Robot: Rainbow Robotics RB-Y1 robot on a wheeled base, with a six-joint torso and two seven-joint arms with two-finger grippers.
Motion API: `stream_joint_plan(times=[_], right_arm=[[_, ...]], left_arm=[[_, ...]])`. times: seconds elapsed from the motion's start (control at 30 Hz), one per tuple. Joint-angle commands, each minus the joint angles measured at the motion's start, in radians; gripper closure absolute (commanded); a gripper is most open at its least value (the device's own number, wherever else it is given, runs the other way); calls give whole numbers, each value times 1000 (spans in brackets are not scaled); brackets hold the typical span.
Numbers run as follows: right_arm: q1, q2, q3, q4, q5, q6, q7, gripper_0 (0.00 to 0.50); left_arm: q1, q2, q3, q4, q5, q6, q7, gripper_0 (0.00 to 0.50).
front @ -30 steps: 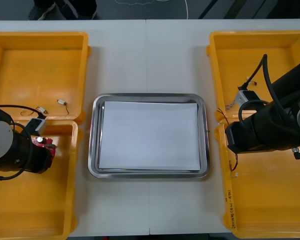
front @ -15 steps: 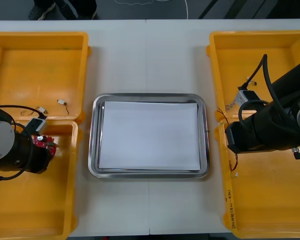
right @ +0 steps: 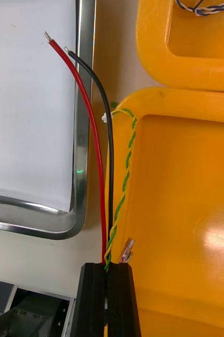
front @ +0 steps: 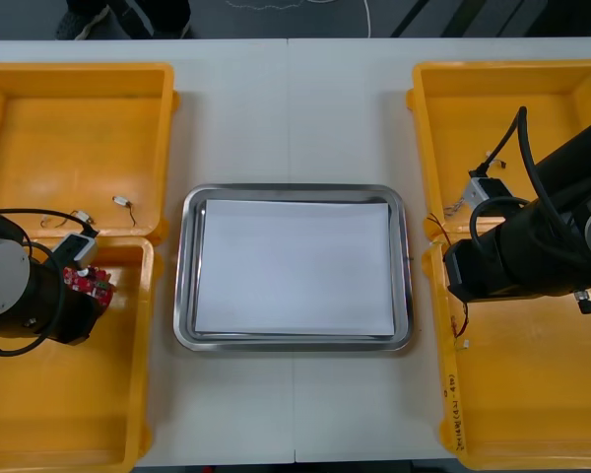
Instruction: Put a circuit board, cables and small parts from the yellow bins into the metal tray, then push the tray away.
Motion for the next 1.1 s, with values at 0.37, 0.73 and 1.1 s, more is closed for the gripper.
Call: stream_joint_plan(times=[0.37, 0.73, 1.1], right_arm=[[-21, 14, 10, -9, -2, -7, -35, 500], [-21, 14, 10, -9, -4, -7, -35, 500], [-21, 14, 10, -9, -10, -7, -37, 500]], left_arm=[[24, 11, 66, -60, 51, 62, -89, 500], [155, 43, 181, -181, 152, 111, -103, 500], [274, 51, 235, -236, 179, 96, -138, 499]])
